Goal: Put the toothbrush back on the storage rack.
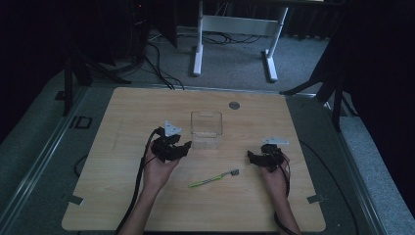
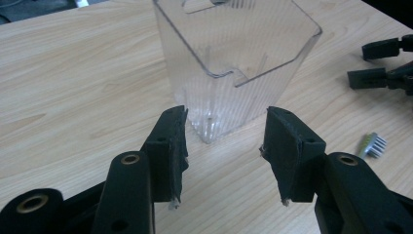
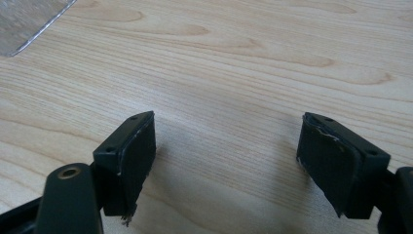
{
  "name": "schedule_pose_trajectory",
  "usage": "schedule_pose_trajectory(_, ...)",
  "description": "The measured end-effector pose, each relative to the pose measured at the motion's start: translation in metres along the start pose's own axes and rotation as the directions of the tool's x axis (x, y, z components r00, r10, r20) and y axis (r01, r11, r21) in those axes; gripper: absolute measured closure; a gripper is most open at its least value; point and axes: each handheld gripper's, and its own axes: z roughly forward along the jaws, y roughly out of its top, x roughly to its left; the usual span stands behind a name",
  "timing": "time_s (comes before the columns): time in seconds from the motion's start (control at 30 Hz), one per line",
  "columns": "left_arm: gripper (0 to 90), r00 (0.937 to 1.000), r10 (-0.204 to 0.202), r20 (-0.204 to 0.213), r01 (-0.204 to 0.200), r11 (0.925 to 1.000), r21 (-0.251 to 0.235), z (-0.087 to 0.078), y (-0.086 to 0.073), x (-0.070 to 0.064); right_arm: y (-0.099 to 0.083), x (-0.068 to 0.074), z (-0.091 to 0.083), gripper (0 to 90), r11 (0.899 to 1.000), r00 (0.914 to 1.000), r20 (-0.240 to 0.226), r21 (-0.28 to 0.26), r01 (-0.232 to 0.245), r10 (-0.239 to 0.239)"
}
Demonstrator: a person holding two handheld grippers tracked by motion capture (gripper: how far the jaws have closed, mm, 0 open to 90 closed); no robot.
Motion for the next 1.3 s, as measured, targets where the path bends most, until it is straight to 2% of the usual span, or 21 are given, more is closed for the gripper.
schedule_pose_trajectory(0.77,52.0,0.9979,0.055,0.035,-0.056,0.9979,0.031,0.004,0.010,-0.019,0.000,0.000,0.000,22.0,1.000,1.0000,0.000,-0.001,-0.001,0.001)
schedule_pose_trajectory(1.3,52.1,0.9922,0.110,0.059,-0.114,0.9910,0.070,0.010,0.014,-0.033,0.000,0.000,0.000,22.0,1.000,1.0000,0.000,0.000,-0.002,0.002)
